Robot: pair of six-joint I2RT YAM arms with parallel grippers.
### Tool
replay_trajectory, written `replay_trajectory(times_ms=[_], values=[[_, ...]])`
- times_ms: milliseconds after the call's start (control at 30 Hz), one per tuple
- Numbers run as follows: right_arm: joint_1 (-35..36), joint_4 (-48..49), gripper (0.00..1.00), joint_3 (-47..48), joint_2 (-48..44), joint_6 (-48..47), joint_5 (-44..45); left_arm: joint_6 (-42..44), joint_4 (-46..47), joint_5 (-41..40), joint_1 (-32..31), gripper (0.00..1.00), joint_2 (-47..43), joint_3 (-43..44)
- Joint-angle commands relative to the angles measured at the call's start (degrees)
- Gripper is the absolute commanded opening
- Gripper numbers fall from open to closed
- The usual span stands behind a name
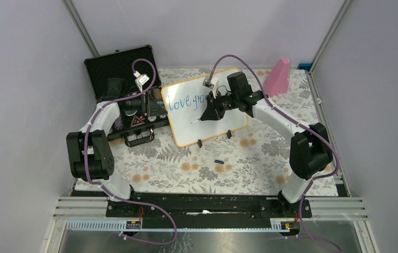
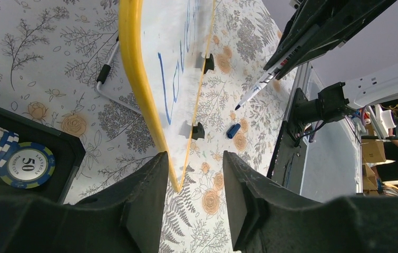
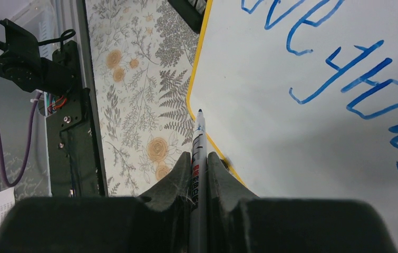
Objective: Write a sentence on the whiteboard
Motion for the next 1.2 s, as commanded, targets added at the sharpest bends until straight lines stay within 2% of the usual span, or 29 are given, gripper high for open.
replay_trajectory(times_ms=[0, 267, 433, 600, 767, 1000, 1167], values=[[1.6, 7.3, 0.0, -1.5, 0.0, 2.8, 1.2, 0.8, 3.1, 2.6, 0.1, 0.44, -1.1, -0.5], [4.3, 10.0, 0.0, -4.4, -0.1, 3.1, 4.3, 1.0, 3.1, 2.0, -0.9, 0.43, -0.4, -0.4], [4.3, 17.3, 0.0, -8.7, -0.9, 5.9, 5.4, 2.0, 3.5, 4.7, -0.3, 0.43, 0.0, -0.9], [4.3, 22.9, 0.0, -13.0, -2.1, 6.9, 5.9, 4.3, 4.1, 6.5, 2.6, 0.42, -2.3, -5.3], [4.3, 29.5, 0.0, -15.9, -2.3, 8.9, 5.0, -2.9, 14.6, 5.9, 2.4, 0.43, -4.2, -11.5], [4.3, 30.2, 0.0, -16.2, -3.0, 8.8, 4.1, -15.7, 33.7, 1.9, -0.2, 0.44, -5.4, -17.5], [3.4, 27.5, 0.0, -15.5, -3.7, 7.2, 2.4, -17.1, 36.3, 0.2, -2.8, 0.44, -3.6, -17.3]])
